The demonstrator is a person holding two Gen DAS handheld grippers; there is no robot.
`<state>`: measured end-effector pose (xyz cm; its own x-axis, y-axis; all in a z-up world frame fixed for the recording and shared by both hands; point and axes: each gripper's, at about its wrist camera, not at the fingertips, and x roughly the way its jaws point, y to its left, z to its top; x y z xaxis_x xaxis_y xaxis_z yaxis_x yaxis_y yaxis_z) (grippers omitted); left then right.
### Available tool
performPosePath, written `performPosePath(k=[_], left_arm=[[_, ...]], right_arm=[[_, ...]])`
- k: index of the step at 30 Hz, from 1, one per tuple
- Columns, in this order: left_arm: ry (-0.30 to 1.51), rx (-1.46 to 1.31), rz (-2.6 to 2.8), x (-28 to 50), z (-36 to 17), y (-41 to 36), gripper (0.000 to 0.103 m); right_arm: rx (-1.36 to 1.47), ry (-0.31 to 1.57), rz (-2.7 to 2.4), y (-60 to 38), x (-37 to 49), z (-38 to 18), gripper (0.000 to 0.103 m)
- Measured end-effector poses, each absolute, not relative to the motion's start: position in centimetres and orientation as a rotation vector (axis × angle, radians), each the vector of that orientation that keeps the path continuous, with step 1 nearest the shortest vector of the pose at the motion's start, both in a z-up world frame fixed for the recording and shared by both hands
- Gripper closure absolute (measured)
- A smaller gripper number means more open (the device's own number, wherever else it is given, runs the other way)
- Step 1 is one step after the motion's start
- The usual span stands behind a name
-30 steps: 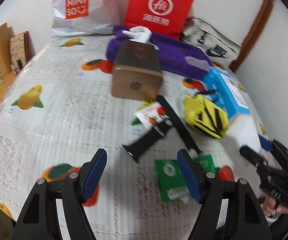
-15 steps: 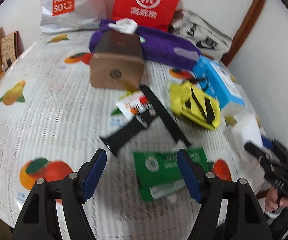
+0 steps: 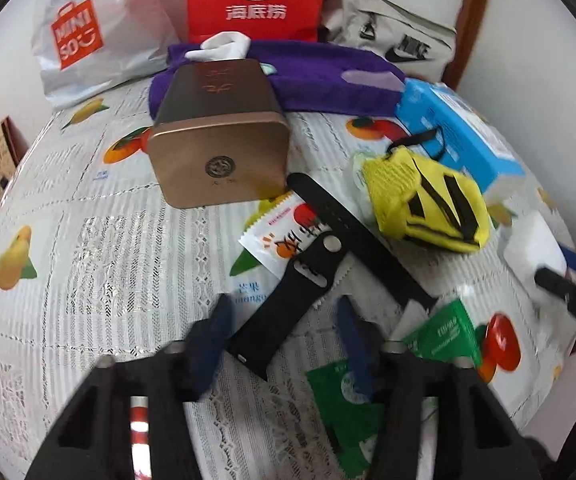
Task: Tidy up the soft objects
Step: 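Grasp the white sponge with the right gripper while the left gripper approaches the black strap, then grasp the black watch strap with the left gripper while the right gripper holds the sponge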
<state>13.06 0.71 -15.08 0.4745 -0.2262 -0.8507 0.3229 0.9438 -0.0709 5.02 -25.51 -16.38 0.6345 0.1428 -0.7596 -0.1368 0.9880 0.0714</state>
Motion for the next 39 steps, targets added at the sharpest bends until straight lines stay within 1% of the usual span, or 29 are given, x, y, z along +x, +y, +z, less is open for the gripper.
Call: performPosePath(k=[1,3,5,7,9,10,14,15,16,17,20,21,23,27,31,39], left_arm=[[1.028,0.102,-0.347,12.9,-15.0,0.7,0.067],[1.032,0.097,-0.377,13.0,-15.0,0.8,0.067],[1.023,0.124,-0.384,13.1,-15.2,0.4,0.064],[1.015,0.174,-0.379,13.1,-15.3,-0.3,0.064],[1.009,0.212,-0.384,12.6,-15.3,-0.5,0.077],[1.012,0.215,-0.391,12.4,-15.2,-0.5,0.08],[1.015,0.216,-0.397,12.3,-15.1,-0.4,0.079],[1.016,0.207,-0.395,12.4,-15.1,-0.4,0.077],[1.016,0.197,-0.408,12.4,-15.2,-0.5,0.069],[1.012,0.198,-0.416,12.4,-15.2,-0.7,0.067],[0.995,0.232,-0.401,12.1,-15.4,-1.2,0.067],[0.995,0.23,-0.402,12.1,-15.4,-1.1,0.067],[0.998,0.228,-0.423,12.1,-15.3,-1.2,0.081],[1.006,0.221,-0.408,12.1,-15.2,-1.3,0.083],[1.021,0.13,-0.378,12.6,-14.7,-0.3,0.083],[0.989,0.064,-0.365,12.2,-13.2,1.1,0.083]], right_arm=[[0.008,0.87,0.158,-25.5,5.1,-16.4,0.043],[0.01,0.874,0.16,-25.6,5.3,-16.6,0.043],[0.014,0.873,0.161,-25.7,5.5,-16.7,0.043],[0.016,0.873,0.164,-25.7,5.6,-16.7,0.043],[0.015,0.87,0.164,-25.8,5.5,-16.6,0.044],[0.014,0.87,0.159,-25.9,5.5,-16.6,0.044],[0.026,0.872,0.138,-26.6,5.5,-16.6,0.044],[0.025,0.873,0.131,-26.8,5.6,-16.6,0.044],[0.024,0.874,0.126,-27.0,5.6,-16.6,0.044],[0.024,0.875,0.121,-27.2,5.6,-16.6,0.044],[0.033,0.875,0.114,-27.5,5.7,-16.7,0.044],[0.037,0.876,0.115,-27.6,5.6,-16.8,0.044],[0.044,0.876,0.112,-27.6,5.7,-16.9,0.044],[0.062,0.864,0.103,-27.6,5.6,-16.7,0.047],[0.07,0.862,0.088,-27.8,5.6,-16.4,0.049],[0.053,0.841,0.099,-27.8,5.3,-14.9,0.049]])
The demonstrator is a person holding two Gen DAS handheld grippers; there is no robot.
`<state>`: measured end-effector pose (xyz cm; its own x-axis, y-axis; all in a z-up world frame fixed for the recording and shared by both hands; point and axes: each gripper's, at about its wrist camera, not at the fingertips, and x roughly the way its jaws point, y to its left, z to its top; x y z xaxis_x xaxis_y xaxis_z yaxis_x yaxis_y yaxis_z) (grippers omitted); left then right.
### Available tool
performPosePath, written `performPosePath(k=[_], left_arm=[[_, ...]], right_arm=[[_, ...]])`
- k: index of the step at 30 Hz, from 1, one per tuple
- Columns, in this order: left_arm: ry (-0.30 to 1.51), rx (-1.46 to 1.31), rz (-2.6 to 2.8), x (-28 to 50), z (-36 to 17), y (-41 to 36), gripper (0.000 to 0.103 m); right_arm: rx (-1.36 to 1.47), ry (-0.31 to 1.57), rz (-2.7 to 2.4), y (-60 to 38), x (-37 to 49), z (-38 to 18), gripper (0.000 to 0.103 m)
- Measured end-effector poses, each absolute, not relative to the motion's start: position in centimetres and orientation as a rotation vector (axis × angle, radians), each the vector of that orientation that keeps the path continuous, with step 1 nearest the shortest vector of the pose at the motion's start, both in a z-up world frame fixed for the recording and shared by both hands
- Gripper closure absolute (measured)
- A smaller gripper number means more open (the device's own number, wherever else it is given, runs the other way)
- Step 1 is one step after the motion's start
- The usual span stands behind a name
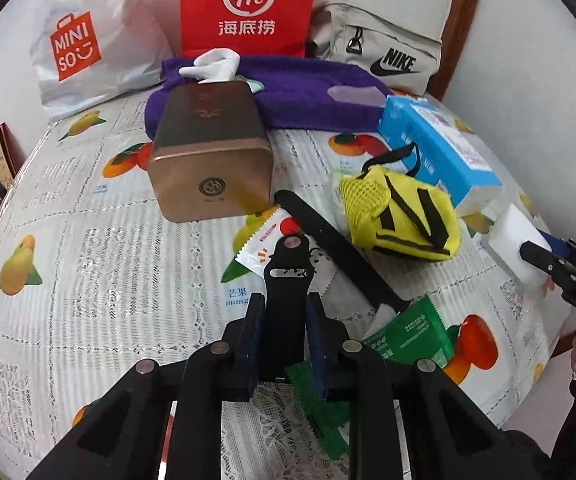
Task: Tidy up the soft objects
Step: 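Grasp the black watch strap with the left gripper while the right gripper holds the sponge, then carry the sponge and black strap in both grippers toward the purple towel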
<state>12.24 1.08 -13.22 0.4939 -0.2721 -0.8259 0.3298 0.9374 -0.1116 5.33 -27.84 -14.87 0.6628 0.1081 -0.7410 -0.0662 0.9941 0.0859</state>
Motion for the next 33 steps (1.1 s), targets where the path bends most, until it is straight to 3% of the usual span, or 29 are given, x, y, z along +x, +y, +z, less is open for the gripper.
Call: performPosePath(k=[33], left_arm=[[0.888,-0.023,-0.285,15.9,-6.5,2.7,0.083]], right_arm=[[0.013,0.761,0.177,-27.4,10.3,-8.5,0.05]])
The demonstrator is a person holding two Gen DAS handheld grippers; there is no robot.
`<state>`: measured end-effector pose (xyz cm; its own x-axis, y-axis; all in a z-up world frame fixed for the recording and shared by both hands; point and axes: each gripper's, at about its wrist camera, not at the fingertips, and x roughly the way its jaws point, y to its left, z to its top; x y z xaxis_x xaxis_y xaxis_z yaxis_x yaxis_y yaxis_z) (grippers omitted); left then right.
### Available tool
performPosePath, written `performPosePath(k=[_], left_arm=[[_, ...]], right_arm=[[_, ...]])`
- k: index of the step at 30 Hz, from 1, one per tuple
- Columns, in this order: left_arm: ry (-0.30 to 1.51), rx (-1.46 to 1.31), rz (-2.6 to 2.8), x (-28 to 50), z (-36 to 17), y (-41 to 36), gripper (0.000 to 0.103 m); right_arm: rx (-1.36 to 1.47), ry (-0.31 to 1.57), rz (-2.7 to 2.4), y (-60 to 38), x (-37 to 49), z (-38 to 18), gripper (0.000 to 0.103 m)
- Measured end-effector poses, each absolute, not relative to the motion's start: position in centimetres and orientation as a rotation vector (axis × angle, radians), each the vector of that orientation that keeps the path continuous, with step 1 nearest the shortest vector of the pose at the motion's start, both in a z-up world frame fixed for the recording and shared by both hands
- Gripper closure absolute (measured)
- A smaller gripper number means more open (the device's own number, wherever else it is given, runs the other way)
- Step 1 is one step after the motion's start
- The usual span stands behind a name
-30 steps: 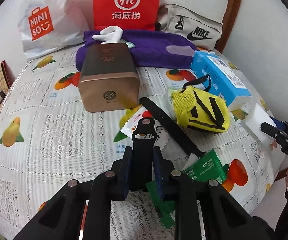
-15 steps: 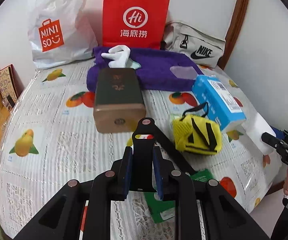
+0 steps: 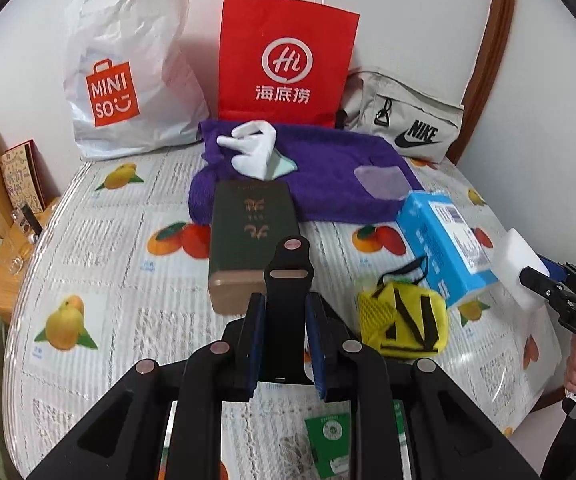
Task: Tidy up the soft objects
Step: 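Carry the sponge and black strap in both grippers toward the purple towel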
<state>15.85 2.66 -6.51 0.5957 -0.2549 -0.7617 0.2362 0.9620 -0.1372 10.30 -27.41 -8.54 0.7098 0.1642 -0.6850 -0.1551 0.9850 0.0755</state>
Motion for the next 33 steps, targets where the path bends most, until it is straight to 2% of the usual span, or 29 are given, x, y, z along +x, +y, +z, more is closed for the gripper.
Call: performPosePath(k=[18,33], left_arm=[[0.873,-0.034,-0.268,24.0,-5.1,2.2,0.083],[0.894,-0.049,-0.291,31.0,-6.3,2.0,0.083]], right_arm=[[0.004,0.718,0.198,-26.4,20.0,-6.9,0.05],[0.023,0.75,0.2,-25.2,27.9,-8.4,0.05]])
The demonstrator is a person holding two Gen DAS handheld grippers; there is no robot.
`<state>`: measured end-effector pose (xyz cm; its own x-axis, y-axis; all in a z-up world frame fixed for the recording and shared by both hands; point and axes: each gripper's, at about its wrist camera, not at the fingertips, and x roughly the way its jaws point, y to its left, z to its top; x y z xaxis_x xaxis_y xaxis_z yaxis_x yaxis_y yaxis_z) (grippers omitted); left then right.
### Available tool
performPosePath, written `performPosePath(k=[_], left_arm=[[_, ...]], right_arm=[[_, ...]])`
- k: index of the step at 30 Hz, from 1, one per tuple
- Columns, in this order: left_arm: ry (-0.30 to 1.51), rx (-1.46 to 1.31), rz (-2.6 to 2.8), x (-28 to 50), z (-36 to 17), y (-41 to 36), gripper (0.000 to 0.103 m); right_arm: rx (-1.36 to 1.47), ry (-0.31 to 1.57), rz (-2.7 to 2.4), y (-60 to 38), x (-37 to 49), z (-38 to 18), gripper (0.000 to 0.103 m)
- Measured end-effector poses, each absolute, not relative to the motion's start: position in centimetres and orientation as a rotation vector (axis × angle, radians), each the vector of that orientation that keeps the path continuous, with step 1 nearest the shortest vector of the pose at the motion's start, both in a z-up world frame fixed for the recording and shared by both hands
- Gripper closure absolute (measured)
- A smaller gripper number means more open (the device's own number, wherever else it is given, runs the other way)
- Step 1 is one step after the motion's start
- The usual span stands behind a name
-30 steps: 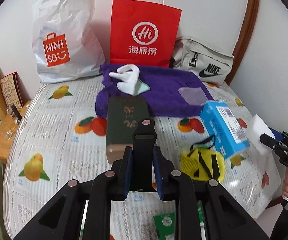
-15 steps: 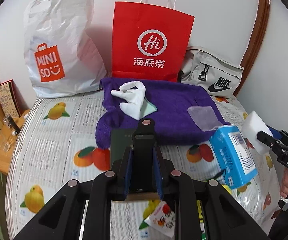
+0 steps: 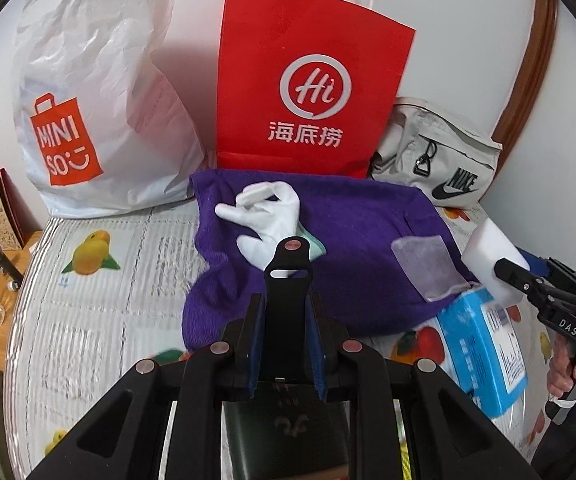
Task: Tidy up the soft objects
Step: 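Carry the sponge and black strap in both grippers toward the purple towel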
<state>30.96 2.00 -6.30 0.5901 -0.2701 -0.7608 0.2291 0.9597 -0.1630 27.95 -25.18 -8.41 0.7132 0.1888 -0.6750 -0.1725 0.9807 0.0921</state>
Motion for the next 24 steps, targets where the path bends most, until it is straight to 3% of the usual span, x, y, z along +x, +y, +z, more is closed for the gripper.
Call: performPosePath(k=[24], left_arm=[[1.003,-0.119,-0.247,40.0,-10.5,1.8,0.083]], right_arm=[[0.048,0.917,0.178,-27.0,36.1,-13.4,0.049]])
